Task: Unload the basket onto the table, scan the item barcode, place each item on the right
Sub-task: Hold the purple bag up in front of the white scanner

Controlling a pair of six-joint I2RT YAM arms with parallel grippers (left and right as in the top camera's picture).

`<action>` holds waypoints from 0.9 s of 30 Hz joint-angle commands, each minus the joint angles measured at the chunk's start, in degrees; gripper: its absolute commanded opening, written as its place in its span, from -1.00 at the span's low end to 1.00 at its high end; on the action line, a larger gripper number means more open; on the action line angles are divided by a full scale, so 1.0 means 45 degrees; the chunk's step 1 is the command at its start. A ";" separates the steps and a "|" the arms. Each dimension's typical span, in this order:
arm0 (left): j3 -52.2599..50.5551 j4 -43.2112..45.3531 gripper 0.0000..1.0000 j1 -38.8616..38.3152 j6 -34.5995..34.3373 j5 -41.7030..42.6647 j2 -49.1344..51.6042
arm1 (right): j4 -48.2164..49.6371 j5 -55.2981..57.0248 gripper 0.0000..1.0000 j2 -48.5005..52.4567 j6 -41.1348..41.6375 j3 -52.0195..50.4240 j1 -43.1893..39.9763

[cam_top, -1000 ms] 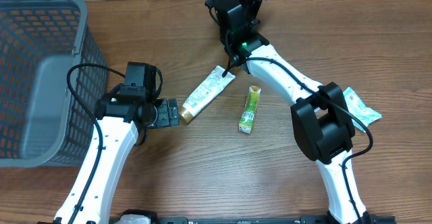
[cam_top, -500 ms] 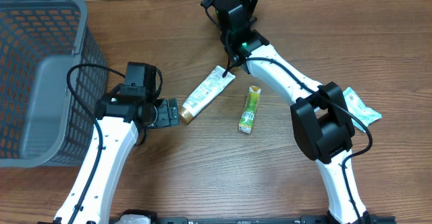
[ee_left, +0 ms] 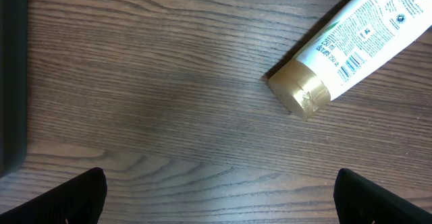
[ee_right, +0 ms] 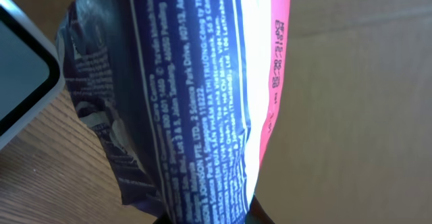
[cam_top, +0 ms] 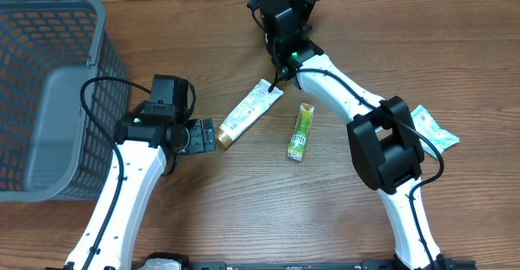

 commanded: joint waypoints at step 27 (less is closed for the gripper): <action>-0.0049 0.0053 0.99 -0.0083 -0.0175 -0.0117 0.0053 | 0.0078 0.1341 -0.93 0.0058 0.1035 0.0155 0.1375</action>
